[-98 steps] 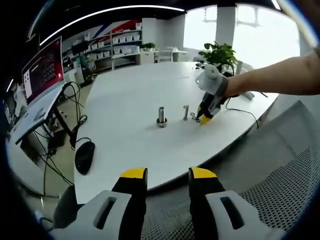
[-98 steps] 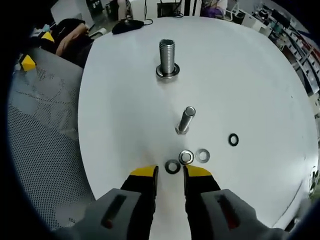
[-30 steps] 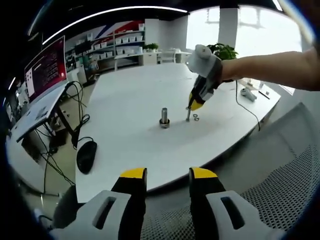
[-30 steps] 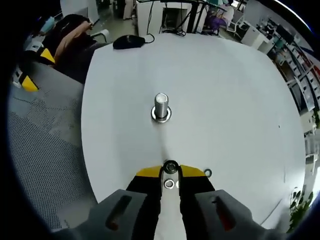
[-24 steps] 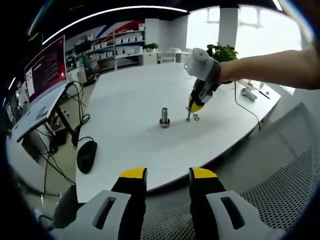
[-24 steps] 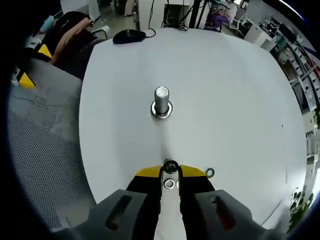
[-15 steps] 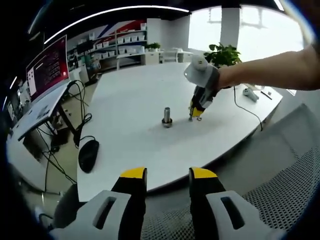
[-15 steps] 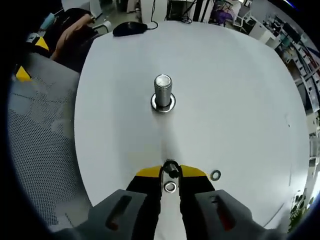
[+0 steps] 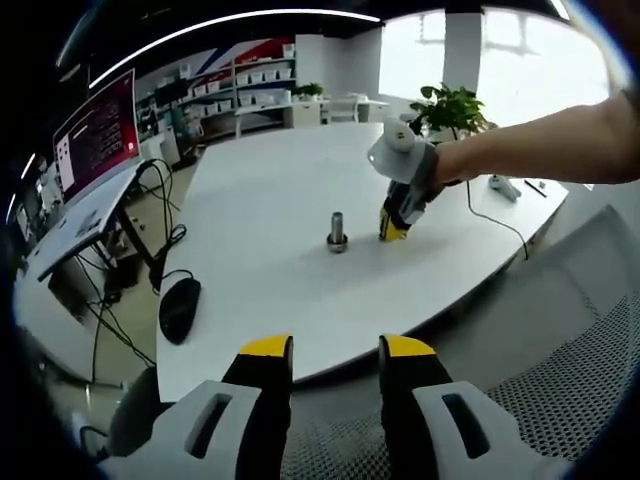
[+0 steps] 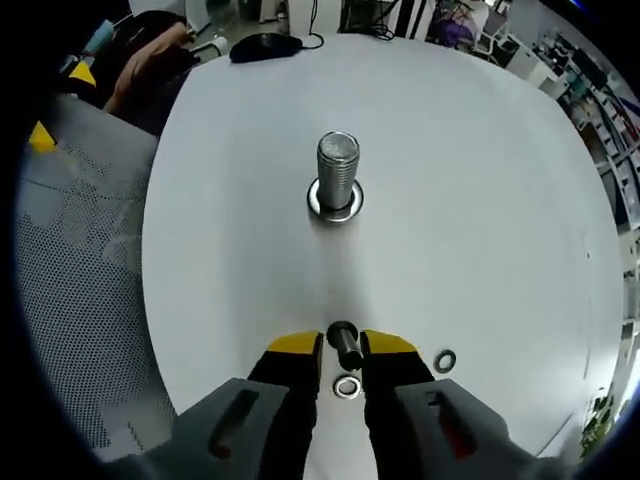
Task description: Place the washer onto the threaded stud by aligning its center hole with the stud, sliding it down to the base, and recovering from edge contact or off-axis alignment until the washer reaches the visible bottom stop.
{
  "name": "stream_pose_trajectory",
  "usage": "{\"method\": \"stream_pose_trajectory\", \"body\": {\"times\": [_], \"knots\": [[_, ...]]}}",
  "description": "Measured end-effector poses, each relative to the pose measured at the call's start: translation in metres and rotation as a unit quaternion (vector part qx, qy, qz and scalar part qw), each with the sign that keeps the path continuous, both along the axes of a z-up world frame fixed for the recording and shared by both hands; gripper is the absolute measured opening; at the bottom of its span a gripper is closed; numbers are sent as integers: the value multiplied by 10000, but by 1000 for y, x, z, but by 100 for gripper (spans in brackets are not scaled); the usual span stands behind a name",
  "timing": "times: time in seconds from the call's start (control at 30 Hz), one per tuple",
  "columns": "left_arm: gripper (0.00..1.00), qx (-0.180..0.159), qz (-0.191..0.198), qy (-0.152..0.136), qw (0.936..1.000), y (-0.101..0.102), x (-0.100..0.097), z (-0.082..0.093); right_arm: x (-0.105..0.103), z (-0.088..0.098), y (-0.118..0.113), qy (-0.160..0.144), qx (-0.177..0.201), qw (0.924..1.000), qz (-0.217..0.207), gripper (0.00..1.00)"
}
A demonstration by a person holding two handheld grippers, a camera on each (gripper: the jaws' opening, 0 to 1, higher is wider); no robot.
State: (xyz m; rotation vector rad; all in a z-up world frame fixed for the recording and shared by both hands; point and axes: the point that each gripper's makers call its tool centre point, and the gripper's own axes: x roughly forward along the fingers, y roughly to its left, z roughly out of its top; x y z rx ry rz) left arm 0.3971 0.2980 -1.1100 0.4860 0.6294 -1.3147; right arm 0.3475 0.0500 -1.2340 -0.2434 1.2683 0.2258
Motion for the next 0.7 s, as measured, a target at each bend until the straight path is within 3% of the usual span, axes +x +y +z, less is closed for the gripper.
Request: {"method": "stream_pose_trajectory", "body": {"times": [0.27,0.5,0.7], "knots": [[33,-3,-2,-1,10000,0,-1,1,-16,3,-5,-39,79,9997,-234,26],[33,-2,-7,-1,10000,-1,-1,1,-38,-5,-9,145,157,9992,-324,26],[33,-11,-8,-1,10000,0,0,1,-39,-4,-10,156,228,9989,-369,25]]}}
